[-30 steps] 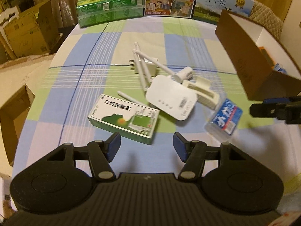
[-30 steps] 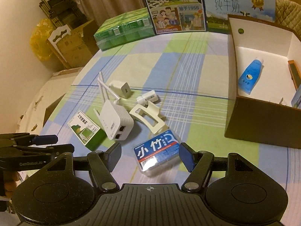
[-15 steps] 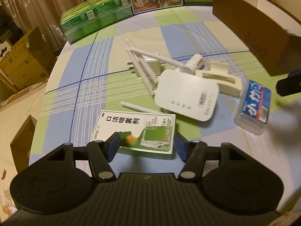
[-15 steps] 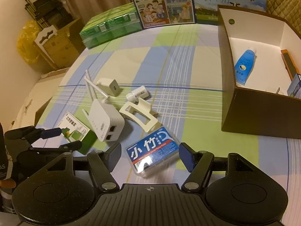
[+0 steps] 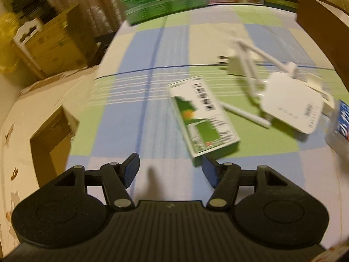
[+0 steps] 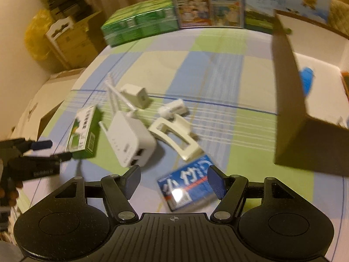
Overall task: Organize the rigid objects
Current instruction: 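Grasp the green-white spray box with the left tool while the right tool grasps the white router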
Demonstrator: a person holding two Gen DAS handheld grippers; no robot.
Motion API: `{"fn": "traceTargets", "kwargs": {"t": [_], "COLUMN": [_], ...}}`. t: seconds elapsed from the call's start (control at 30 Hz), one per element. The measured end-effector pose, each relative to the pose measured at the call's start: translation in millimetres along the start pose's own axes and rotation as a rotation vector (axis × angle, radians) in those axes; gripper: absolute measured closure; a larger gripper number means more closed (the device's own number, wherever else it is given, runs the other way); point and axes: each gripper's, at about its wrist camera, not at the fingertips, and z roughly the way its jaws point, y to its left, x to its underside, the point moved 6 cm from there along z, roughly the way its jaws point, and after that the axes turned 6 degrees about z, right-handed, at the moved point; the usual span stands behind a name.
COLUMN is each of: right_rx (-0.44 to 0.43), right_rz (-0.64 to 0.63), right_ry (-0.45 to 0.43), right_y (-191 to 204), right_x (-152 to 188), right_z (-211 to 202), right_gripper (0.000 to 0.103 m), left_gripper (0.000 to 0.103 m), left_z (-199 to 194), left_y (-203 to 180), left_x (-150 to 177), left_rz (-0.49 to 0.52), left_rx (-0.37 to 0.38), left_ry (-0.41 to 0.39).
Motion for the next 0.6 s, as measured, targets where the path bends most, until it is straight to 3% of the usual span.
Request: {"fn": "traceTargets", "kwargs": {"t": [0.3, 0.6], "right_rx": [-0.016, 0.067], "right_rz": [-0.288, -0.577], "right_ry": [-0.035, -0.064], "right_y": [56.5, 92.7], "right_x": [0.0, 5.5], "right_z": [34.1, 79.0], "right_gripper": [0.038, 0.038], "left_gripper": [0.044, 0.044], "left_z": [-8.6, -10.2], "left_y": [25.2, 23.5], "left_x": [-0.4, -14.0], "left_rz": [-0.180, -0.214], "left_rx": [0.118, 0.176], "left_ry": [-0.001, -0.021]}}
